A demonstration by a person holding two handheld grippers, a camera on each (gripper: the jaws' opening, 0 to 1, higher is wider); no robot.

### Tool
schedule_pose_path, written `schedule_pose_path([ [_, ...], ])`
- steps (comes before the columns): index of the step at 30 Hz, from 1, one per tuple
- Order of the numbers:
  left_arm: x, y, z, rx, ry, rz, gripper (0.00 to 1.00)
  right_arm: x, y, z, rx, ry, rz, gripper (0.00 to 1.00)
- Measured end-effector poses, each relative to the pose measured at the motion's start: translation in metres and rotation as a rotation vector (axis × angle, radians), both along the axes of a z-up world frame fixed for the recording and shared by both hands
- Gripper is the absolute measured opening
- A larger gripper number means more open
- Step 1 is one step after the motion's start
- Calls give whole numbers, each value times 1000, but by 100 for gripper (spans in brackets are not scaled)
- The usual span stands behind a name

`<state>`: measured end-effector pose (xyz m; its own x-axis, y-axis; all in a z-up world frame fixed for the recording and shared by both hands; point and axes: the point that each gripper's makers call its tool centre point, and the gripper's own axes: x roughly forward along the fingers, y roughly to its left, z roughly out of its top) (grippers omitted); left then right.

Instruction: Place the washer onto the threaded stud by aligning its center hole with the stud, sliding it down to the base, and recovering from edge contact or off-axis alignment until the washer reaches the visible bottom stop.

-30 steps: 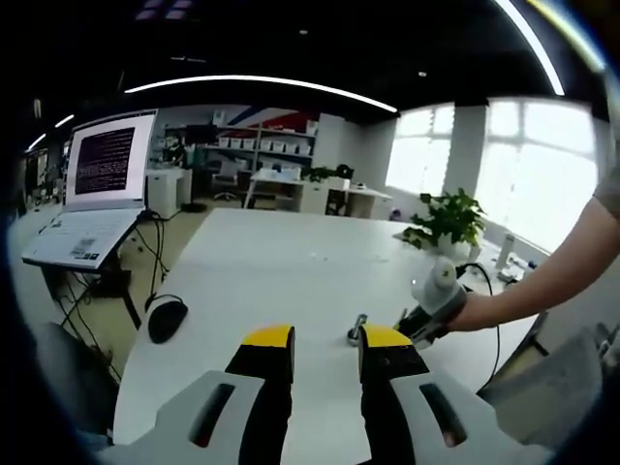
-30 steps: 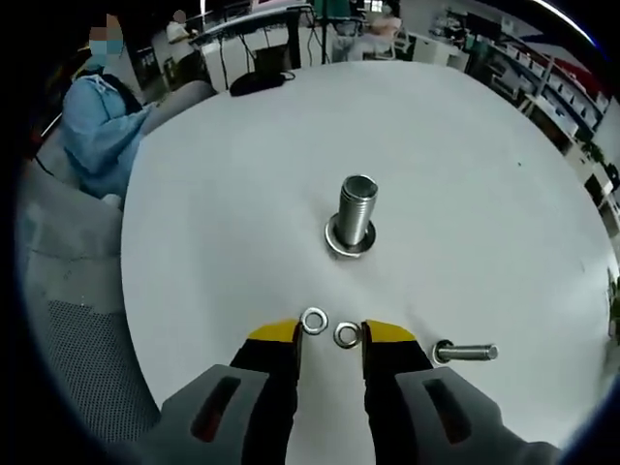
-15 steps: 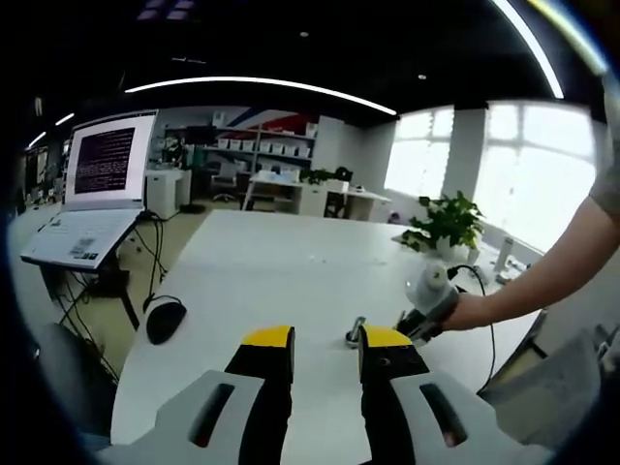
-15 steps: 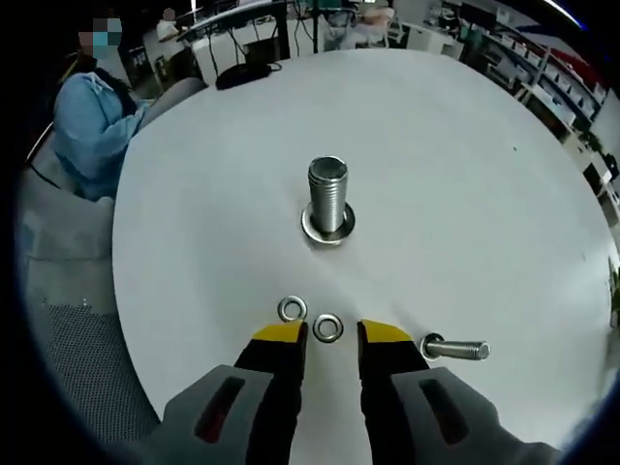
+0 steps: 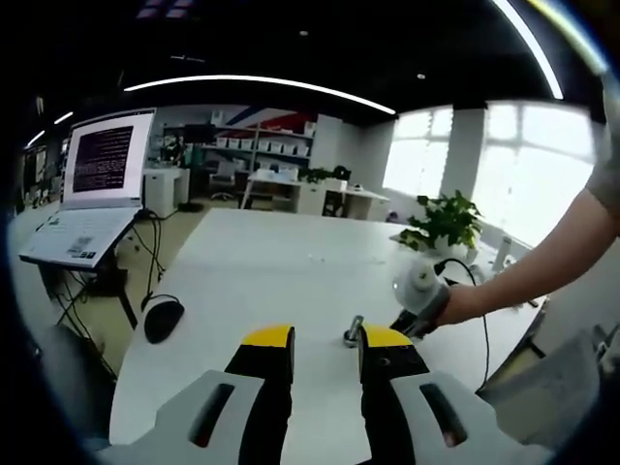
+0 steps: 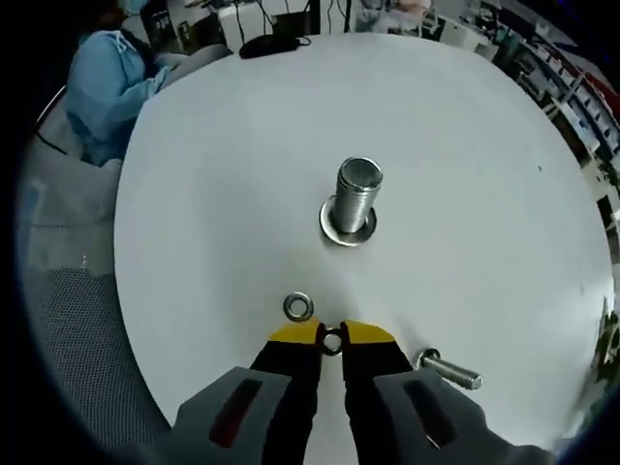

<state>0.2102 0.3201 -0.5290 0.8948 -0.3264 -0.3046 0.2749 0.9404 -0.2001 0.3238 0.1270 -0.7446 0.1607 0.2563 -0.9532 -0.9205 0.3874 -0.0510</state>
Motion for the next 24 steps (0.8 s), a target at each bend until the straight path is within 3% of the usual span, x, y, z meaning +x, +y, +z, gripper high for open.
schedule_pose_path([
  [8,0,-1,-1,5,2,-2,24,1,-3,-1,-15,41,-4,13],
  [16,0,0,1,1,-5,0,24,-1,-12,0,-32,84,14,22],
  [19,-1,-1,0,4,-4,-1,24,-4,-14,0,-31,104,35,25],
  [24,0,0,1,-1,-5,-1,24,-11,-17,0,-2,89,167,28],
])
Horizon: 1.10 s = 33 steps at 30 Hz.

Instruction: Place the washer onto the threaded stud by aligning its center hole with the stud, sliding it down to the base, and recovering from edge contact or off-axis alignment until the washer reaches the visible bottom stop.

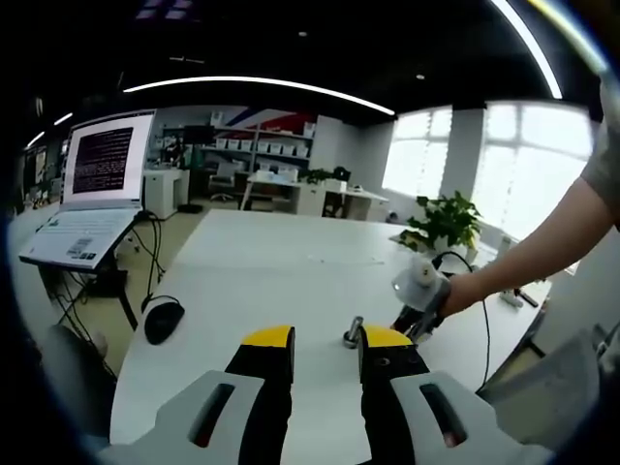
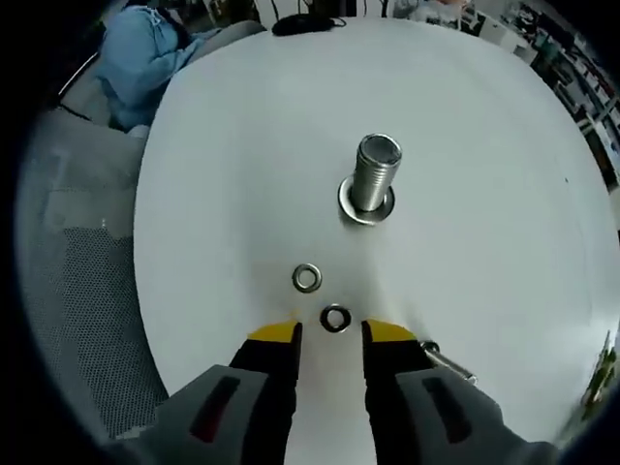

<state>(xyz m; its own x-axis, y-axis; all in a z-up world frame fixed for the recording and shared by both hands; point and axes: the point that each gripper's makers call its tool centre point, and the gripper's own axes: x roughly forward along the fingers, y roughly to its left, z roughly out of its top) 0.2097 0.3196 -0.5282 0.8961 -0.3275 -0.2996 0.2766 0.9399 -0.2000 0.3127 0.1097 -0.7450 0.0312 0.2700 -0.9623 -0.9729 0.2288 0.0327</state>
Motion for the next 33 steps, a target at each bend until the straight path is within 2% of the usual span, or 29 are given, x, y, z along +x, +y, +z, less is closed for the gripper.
schedule_pose_path([
  [5,0,-1,0,1,2,-4,24,3,-5,-1,-21,-30,14,25],
  [10,0,0,-1,-2,5,-1,24,3,-1,0,-45,-30,10,24],
  [12,0,-1,-1,-1,5,-4,24,2,3,0,-39,-41,56,22],
  [20,0,0,-2,0,8,-1,24,8,7,-1,-80,-20,58,16],
  [25,0,0,-3,1,11,0,24,6,7,-2,-134,-22,104,16],
  [33,0,0,-3,0,13,-3,24,5,8,-3,-258,-28,82,16],
])
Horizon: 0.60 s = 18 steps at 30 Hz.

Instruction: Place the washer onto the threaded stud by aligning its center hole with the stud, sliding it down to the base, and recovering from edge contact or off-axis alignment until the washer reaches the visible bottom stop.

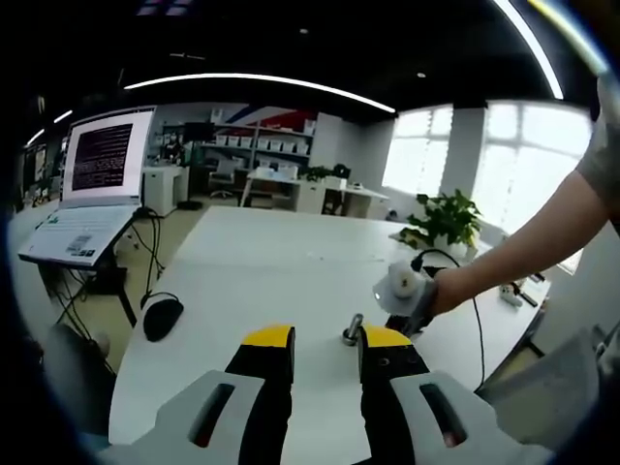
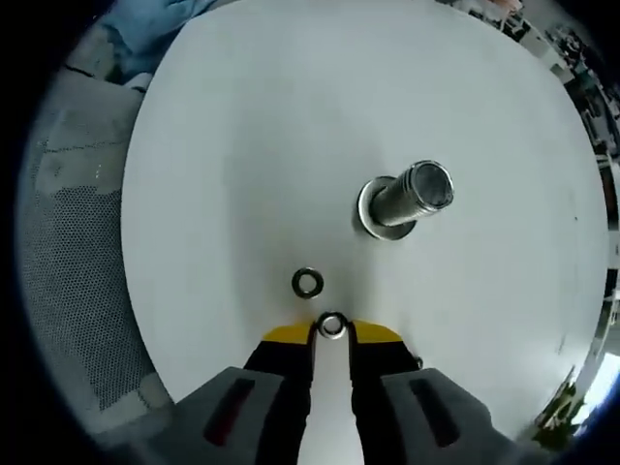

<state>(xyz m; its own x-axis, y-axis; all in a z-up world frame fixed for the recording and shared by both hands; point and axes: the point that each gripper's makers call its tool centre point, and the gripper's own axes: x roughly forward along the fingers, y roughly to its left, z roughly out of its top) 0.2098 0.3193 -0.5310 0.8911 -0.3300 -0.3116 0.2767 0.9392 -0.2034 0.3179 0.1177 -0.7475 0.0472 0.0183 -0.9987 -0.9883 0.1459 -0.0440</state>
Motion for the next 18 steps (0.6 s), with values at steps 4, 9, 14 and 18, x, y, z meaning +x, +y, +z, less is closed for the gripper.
schedule_pose_path([
  [4,0,0,-1,0,3,1,24,0,-1,0,-18,-6,-15,15],
  [9,-1,-1,-1,5,4,-5,24,4,-2,2,92,61,-187,14],
  [14,-1,-2,0,12,-3,-7,24,3,0,1,39,-13,-63,14],
  [18,-1,-1,1,10,-6,-4,24,-1,5,-1,-4,-50,-26,14],
])
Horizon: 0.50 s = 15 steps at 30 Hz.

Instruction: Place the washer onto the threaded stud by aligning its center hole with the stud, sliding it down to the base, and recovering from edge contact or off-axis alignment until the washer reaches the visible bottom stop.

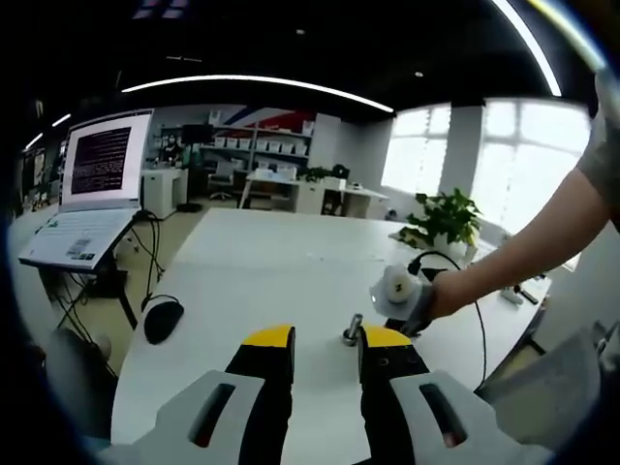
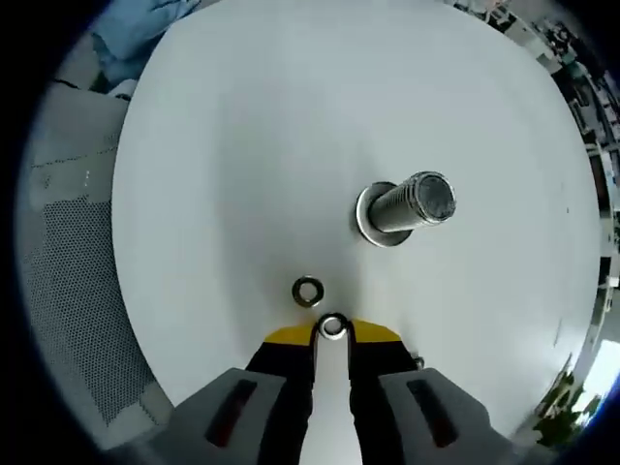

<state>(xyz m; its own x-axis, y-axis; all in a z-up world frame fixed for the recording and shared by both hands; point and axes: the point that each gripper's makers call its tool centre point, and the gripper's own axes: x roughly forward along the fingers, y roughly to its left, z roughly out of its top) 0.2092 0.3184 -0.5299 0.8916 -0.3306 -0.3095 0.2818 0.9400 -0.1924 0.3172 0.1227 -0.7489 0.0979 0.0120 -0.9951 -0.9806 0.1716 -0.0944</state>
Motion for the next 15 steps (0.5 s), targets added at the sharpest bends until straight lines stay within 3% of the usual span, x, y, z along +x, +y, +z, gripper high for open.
schedule_pose_path([
  [5,0,1,0,-1,-2,2,24,3,-4,2,42,25,-57,14],
  [15,0,2,0,-2,0,6,24,3,-8,2,143,8,-136,13],
])
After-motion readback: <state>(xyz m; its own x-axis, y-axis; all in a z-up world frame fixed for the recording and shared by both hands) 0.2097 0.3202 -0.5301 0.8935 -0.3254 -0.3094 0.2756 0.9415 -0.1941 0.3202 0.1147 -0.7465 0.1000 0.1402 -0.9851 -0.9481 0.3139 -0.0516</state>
